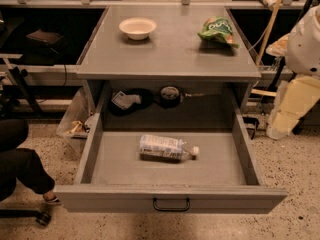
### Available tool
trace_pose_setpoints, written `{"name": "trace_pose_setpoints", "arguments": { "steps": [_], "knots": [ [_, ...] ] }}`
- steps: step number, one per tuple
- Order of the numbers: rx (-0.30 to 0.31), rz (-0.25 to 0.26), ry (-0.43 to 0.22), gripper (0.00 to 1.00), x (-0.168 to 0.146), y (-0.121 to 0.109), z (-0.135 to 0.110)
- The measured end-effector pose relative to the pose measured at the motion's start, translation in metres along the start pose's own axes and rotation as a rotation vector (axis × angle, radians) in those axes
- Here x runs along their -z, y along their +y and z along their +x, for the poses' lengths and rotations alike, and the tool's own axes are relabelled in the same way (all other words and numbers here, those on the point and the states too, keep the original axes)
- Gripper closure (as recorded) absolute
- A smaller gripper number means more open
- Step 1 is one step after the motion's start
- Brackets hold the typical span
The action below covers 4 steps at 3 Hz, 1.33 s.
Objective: Pick blue plastic bottle from top drawer and place on counter
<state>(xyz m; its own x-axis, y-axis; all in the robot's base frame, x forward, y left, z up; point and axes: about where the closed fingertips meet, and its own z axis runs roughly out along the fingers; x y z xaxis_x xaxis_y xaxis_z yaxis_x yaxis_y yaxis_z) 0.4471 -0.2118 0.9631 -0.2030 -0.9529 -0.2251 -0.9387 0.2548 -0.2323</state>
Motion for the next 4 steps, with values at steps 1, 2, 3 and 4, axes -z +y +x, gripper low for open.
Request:
{"name": "trace_pose_setpoints", "arguments": {
  "steps": [1, 2, 3, 4],
  "knots": [
    [0.041, -0.089, -0.101, 0.00, -0.068, -0.015, -0.022],
    [0.046, -0.215, -0.214, 0.00, -0.168, -0.033, -0.056],
    [0.001, -0.282, -0.246, 0.00, -0.249, -0.053, -0.074],
    [-0.007, -0.311, -0.245, 0.00, -0.268, -0.050, -0.073]
  ]
}}
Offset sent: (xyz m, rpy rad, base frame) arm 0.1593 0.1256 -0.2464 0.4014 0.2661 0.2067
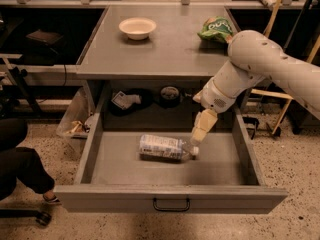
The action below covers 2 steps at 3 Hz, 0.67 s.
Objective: Pick blue plastic bottle from top drawer and place on counter
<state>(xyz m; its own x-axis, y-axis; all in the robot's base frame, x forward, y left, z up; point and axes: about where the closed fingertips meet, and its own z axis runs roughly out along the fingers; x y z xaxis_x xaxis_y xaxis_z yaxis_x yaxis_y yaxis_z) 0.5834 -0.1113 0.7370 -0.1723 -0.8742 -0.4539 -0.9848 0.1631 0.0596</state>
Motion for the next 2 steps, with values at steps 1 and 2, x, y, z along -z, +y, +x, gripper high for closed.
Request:
{"name": "trace_pose_setpoints", "arguments": {
  "steps": [1, 2],
  "knots": [
    [-0.005, 0.005, -0.004, 0.00, -0.013, 0.002, -0.001],
    [-0.041, 0.053, 0.042, 0.00, -0.047, 0.004, -0.010]
  ]
}}
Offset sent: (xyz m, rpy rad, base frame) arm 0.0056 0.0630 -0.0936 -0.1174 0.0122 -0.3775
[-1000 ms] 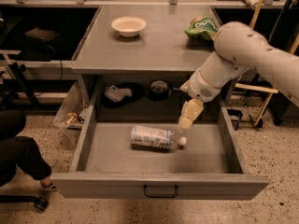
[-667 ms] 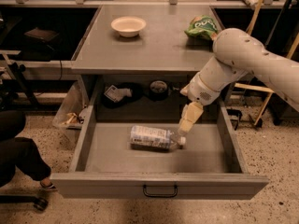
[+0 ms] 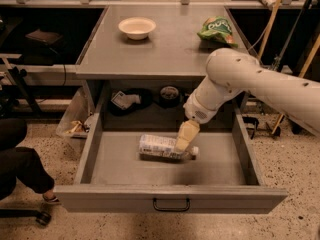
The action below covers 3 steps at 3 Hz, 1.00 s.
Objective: Pick blue plastic bottle from top drawer and place on counter
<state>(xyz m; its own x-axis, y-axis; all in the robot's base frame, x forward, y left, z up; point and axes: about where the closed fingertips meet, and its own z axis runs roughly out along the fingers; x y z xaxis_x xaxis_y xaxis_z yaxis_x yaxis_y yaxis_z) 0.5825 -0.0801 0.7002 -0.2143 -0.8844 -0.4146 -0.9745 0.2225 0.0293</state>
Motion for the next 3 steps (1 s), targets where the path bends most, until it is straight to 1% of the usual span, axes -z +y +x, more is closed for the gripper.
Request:
{"name": "trace_pose_setpoints", "arguments": {
  "steps": [1, 2, 3],
  "knots": [
    [-0.111, 0.098, 0.000, 0.00, -0.033, -0.017, -0.016],
    [-0.192, 0.135, -0.041, 0.00, -0.035, -0.027, -0.025],
    [-0.193, 0.121, -0.009, 0.00, -0.047, -0.022, -0.011]
  ]
}}
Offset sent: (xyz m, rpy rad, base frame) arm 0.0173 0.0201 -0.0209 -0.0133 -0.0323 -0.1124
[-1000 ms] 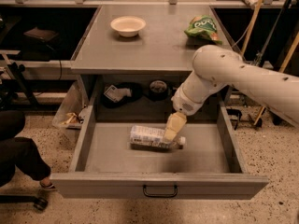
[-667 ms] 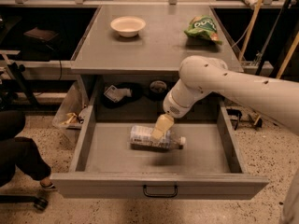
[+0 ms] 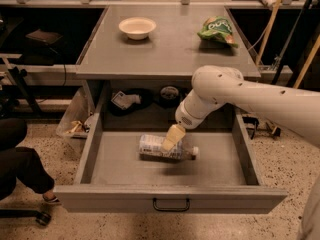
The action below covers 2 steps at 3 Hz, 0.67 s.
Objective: Pick blue plastic bottle from top drawer and place on counter
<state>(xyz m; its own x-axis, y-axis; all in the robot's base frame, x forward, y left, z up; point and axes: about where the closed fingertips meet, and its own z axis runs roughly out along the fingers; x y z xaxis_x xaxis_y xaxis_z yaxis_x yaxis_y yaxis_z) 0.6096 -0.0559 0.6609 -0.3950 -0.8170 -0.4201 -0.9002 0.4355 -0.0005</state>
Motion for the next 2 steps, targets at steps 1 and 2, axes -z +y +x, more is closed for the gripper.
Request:
{"name": "trace_pose_setpoints", "arguments": {
  "steps": [1, 2],
  "knots": [
    [-0.010, -0.037, 0.048, 0.00, -0.032, 0.016, 0.026],
    [-0.026, -0.066, 0.065, 0.00, -0.054, 0.033, 0.042]
  ]
}}
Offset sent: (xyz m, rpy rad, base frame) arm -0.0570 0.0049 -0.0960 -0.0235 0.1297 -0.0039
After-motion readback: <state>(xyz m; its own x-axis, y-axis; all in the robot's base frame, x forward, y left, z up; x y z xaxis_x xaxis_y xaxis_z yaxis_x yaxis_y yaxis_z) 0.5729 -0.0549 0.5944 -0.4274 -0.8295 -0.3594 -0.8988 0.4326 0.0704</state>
